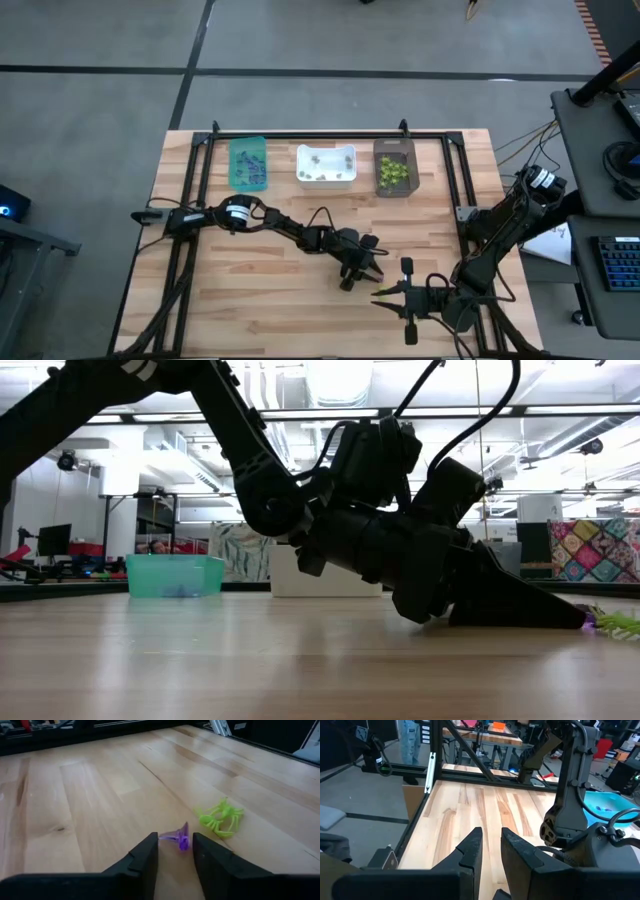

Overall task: Sort Halloween decoration
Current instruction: Put the purple witch toy into the light blue bin

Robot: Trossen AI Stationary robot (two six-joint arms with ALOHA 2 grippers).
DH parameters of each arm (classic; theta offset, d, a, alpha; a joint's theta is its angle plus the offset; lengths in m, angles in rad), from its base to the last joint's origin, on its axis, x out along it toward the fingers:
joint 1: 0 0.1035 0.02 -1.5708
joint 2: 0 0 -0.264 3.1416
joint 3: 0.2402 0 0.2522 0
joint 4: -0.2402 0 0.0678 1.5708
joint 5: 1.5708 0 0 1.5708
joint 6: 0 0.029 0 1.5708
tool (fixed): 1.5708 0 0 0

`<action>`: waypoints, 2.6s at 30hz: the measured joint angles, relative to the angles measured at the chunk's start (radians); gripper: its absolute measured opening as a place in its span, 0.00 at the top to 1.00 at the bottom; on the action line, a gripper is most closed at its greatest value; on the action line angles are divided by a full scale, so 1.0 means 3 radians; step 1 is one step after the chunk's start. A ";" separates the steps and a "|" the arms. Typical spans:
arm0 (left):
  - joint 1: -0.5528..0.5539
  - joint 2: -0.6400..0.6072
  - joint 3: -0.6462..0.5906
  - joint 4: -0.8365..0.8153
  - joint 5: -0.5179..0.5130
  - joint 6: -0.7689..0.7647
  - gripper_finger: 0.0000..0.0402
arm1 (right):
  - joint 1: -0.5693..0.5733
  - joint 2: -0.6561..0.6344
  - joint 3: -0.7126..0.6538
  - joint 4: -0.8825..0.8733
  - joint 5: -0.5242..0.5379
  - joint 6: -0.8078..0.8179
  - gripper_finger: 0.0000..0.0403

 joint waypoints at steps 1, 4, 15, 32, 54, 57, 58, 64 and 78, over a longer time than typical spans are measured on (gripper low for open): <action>-0.0001 0.0000 0.0000 -0.0001 0.0001 0.0000 0.75 | 0.0000 0.0000 -0.0005 -0.0001 -0.0001 0.0001 0.85; -0.0003 0.0000 0.0000 0.0000 -0.0001 0.0001 0.81 | 0.0000 0.0000 -0.0007 -0.0001 -0.0001 0.0011 0.85; -0.0003 0.0000 0.0000 0.0001 -0.0062 -0.0120 0.99 | 0.0000 0.0000 -0.0007 -0.0001 -0.0001 0.0007 0.85; 0.0031 -0.0268 -0.0024 0.0079 0.0136 -0.0516 1.00 | 0.0000 -0.0009 -0.0007 0.0003 -0.0002 0.0116 0.85; 0.0090 -0.3023 -0.2193 -0.0459 -0.1491 -0.0328 1.00 | 0.0000 -0.0038 -0.0005 0.0271 -0.0001 0.0082 0.85; 0.0092 -0.3508 -0.2530 -0.0787 -0.2286 -0.0384 1.00 | -0.0005 -0.0037 -0.0005 0.0281 -0.0003 0.0042 0.85; 0.0095 -0.3666 -0.2627 -0.0930 -0.2552 -0.0431 1.00 | -0.0009 -0.0037 -0.0005 0.0280 -0.0003 0.0029 0.85; 0.0167 -0.4502 -0.3063 -0.2179 -0.4228 -0.0869 1.00 | -0.0084 -0.0033 -0.0005 0.0276 -0.0008 0.0024 0.85; 0.1826 -0.5078 -0.3395 -0.3273 -0.3070 -0.1601 1.00 | -0.0336 -0.0008 -0.0005 0.0275 -0.0330 -0.0088 0.85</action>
